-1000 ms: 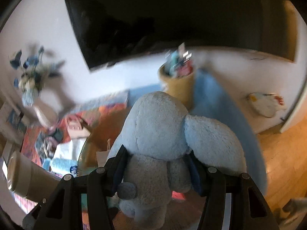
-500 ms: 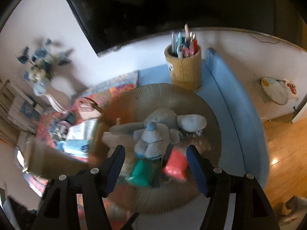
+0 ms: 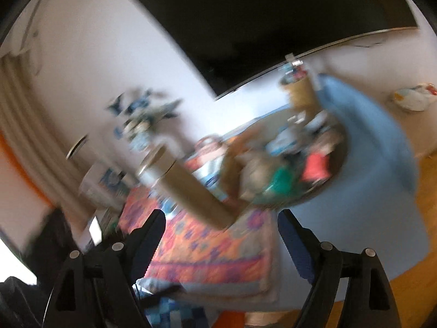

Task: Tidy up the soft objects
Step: 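Move both grippers back over the bed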

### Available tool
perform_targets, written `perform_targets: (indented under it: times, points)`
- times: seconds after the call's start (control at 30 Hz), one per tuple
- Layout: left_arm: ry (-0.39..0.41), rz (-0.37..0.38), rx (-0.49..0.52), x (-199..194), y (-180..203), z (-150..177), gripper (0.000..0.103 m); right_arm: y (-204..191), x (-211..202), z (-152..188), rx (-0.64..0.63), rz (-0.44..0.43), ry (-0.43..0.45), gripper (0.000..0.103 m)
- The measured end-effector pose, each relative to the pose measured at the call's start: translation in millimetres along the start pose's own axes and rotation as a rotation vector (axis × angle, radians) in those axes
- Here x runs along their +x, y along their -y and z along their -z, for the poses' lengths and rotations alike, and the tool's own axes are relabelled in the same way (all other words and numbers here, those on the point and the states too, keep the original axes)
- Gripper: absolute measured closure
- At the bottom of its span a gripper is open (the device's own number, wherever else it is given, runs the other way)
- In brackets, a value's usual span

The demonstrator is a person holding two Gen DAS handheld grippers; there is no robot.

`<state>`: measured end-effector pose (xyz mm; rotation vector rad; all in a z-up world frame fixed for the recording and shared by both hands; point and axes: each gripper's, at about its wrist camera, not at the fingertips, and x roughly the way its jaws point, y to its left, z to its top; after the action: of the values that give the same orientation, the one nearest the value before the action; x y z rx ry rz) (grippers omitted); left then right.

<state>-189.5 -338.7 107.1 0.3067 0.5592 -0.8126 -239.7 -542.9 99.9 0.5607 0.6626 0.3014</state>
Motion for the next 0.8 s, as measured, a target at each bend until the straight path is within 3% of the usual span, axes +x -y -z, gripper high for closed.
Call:
perform_targets:
  times: [0.1, 0.23, 0.3, 0.4, 0.47, 0.6, 0.7, 0.8]
  points:
    - [0.011, -0.122, -0.051, -33, -57, 6, 0.019, -42, 24, 29, -0.110, -0.066, -0.044, 0.020]
    - [-0.002, -0.258, -0.174, -73, -163, 9, 0.018, -112, 56, 50, -0.293, -0.099, -0.087, 0.020]
    - [-0.014, -0.279, -0.284, -83, -221, 13, 0.013, -148, 80, 53, -0.349, -0.123, -0.110, 0.017]
    - [0.005, -0.277, -0.537, -92, -301, 35, 0.011, -199, 134, 58, -0.387, -0.176, -0.185, 0.007]
    - [-0.005, -0.269, -0.667, -84, -338, 57, 0.012, -228, 182, 63, -0.426, -0.129, -0.258, 0.006]
    - [-0.083, -0.173, -0.803, -37, -378, 94, 0.013, -255, 273, 76, -0.545, 0.135, -0.362, 0.006]
    - [-0.123, -0.126, -0.845, -5, -384, 110, 0.013, -243, 325, 77, -0.529, 0.250, -0.386, 0.006]
    - [-0.148, -0.095, -0.866, 25, -390, 117, 0.013, -224, 351, 69, -0.485, 0.328, -0.393, 0.006]
